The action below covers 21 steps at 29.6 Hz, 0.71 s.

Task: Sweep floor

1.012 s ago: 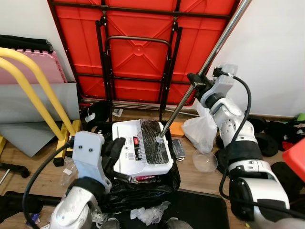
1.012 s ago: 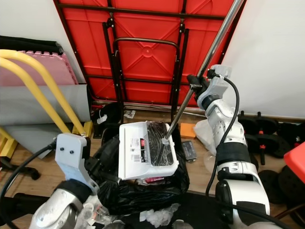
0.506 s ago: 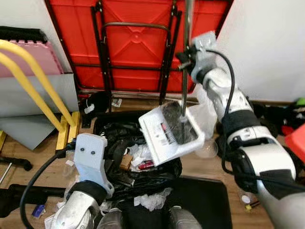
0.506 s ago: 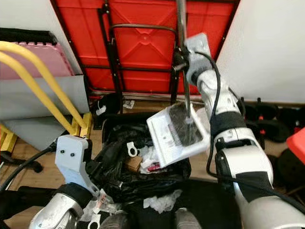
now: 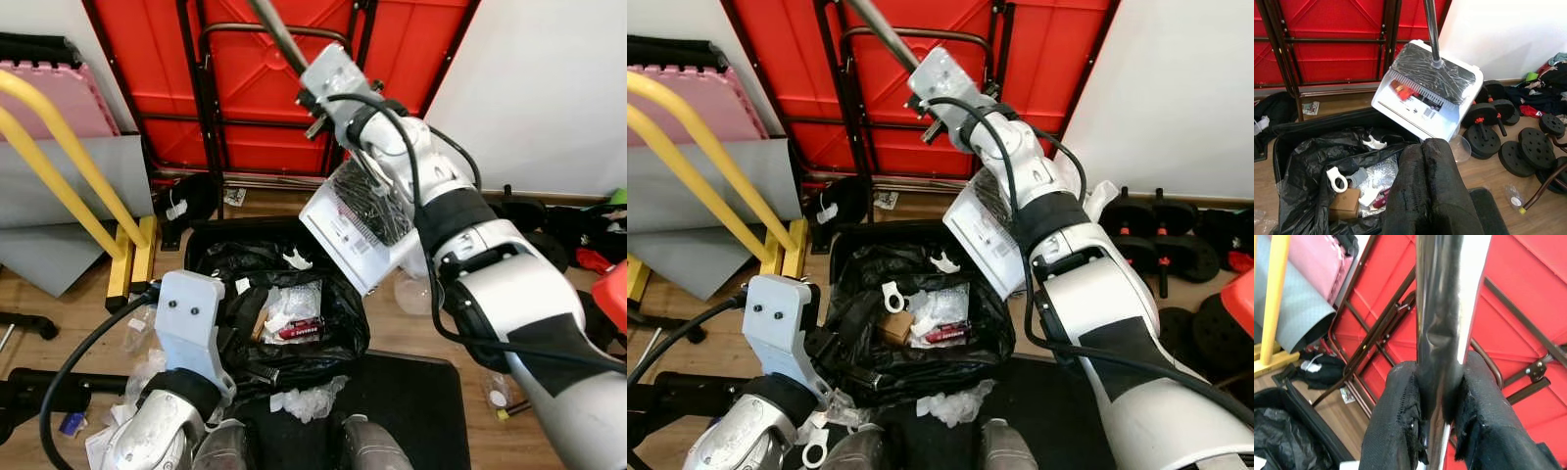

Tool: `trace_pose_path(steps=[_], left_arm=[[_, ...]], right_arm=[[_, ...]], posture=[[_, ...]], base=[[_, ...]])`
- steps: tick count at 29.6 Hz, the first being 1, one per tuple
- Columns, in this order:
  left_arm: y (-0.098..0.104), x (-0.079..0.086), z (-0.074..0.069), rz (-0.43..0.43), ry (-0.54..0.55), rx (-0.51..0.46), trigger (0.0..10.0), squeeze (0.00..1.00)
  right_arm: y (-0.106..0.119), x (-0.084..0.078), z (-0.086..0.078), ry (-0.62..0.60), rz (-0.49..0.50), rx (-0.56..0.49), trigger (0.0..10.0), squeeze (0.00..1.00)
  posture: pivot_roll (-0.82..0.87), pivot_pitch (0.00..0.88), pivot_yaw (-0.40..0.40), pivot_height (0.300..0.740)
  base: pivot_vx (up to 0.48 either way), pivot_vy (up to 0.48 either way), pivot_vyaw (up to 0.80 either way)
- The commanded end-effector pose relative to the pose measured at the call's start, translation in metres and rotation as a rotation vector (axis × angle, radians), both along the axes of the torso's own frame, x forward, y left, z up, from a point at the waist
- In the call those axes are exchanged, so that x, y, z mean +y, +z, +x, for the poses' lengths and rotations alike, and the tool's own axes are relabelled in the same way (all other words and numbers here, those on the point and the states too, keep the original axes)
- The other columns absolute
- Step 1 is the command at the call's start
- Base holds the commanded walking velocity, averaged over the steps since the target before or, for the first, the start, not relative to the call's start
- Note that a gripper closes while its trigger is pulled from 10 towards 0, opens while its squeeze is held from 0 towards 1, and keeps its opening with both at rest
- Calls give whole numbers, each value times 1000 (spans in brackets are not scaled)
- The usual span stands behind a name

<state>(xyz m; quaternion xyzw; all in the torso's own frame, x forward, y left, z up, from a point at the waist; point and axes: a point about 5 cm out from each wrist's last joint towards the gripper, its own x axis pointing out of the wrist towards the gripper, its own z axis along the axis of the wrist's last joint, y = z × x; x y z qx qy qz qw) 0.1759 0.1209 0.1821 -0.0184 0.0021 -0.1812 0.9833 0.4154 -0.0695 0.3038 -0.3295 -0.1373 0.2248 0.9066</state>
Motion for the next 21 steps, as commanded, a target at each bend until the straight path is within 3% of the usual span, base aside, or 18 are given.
trace_pose_path(steps=[1,11,18,21], left_arm=[[-1,1,-2,4,10,15,10000,0],[-1,0,1,4,6,12,10000,0],[0,1,2,6,14,12,10000,0],[-3,4,4,14,41,25,10000,0]], right_arm=[[23,6,-3,15,-25,-101,10000,0],[13,12,-4,58,-103,-85,10000,0],[16,4,-1,23,-64,-81,10000,0],[14,-4,1,17,14,-40,10000,0]], posture=[[-9,246,-105,740],[-19,243,-97,740],[-17,240,-95,740],[-17,231,-94,740]], base=[[0,0,0],[0,0,0],[0,0,0],[0,0,0]])
